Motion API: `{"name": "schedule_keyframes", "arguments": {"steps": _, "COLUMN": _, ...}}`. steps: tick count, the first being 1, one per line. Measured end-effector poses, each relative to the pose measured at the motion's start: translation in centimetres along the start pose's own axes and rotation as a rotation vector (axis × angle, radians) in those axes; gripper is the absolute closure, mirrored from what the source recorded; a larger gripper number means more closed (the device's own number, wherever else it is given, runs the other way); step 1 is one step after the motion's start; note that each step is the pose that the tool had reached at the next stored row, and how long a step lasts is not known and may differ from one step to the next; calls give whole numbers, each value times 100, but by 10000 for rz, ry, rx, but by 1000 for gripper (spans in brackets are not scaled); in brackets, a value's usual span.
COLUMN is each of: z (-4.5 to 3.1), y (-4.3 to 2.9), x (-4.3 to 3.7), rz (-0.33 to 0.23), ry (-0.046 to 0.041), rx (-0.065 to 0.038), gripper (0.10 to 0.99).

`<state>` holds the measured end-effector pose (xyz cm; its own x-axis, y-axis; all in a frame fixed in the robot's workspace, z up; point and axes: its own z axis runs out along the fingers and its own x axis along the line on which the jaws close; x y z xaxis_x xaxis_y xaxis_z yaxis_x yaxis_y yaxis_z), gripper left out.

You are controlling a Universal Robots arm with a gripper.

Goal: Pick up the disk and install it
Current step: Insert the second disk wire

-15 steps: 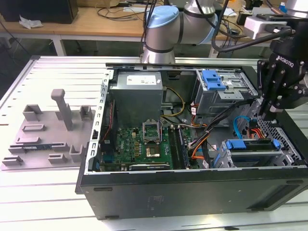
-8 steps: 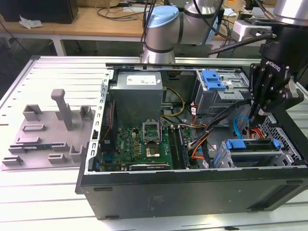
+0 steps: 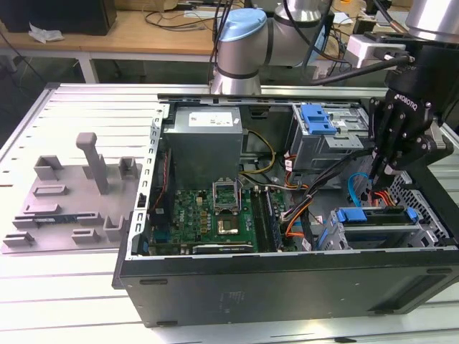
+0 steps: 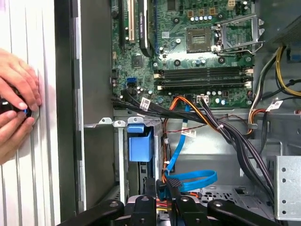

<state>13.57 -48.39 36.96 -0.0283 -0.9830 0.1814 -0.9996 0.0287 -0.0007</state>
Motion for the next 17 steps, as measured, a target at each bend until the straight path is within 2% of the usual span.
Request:
{"name": "schedule_keyframes", "arguments": {"steps": 13, "z": 23, "y": 0, "x": 1, "rz": -7, "ry": -5, "rx": 2, "gripper": 847}}
{"name": "schedule_keyframes", "arguments": {"steps": 14, "z": 25, "y": 1, "x": 2, "rz": -7, "ry": -6, "rx": 1, "gripper": 925}}
{"name": "schedule_keyframes", "arguments": {"steps": 17, "z": 26, "y": 1, "x": 4, "rz": -7, "ry": -7, "rx": 1, "gripper": 925}}
